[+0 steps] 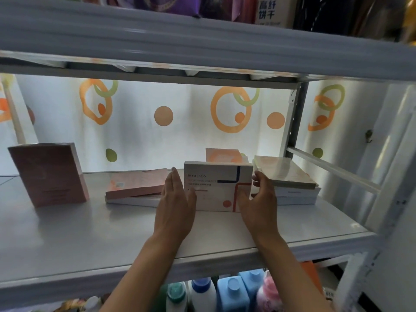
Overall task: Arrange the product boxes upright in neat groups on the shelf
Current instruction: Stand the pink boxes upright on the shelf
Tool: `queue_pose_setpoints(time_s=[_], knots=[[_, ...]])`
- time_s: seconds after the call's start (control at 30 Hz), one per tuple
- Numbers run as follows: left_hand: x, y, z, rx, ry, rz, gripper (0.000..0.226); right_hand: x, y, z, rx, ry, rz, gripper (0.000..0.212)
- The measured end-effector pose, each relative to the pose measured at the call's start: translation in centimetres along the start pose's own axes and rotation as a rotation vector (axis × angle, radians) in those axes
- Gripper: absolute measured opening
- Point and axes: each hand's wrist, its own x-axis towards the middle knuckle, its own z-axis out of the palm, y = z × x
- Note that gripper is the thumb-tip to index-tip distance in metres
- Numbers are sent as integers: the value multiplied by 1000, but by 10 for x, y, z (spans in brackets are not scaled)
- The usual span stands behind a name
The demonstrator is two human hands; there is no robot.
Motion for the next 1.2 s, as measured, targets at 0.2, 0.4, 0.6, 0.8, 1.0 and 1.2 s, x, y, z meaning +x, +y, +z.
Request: queue_pose_setpoints(time_s=[0.2,0.4,0.6,0.8,1.0,1.2], knots=[[-8,7,-3,79,31,84,68,-4,-2,-4,-21,13,-45,56],[-5,-4,-24,194,80,69,69,-12,-30,-9,-69,100,-279,63],[13,-65,-67,382,39,109,47,-37,-90,25,-7,-64,-467,49],[25,-110,-93,639,-102,116,65,-47,-113,72,-93,-370,-512,45],[32,-122,-92,711,-125,131,44,-51,-109,106,-115,-483,-481,52],[31,-121,-96,824,-9,246,24,-50,-110,129,-124,-485,-453,55]])
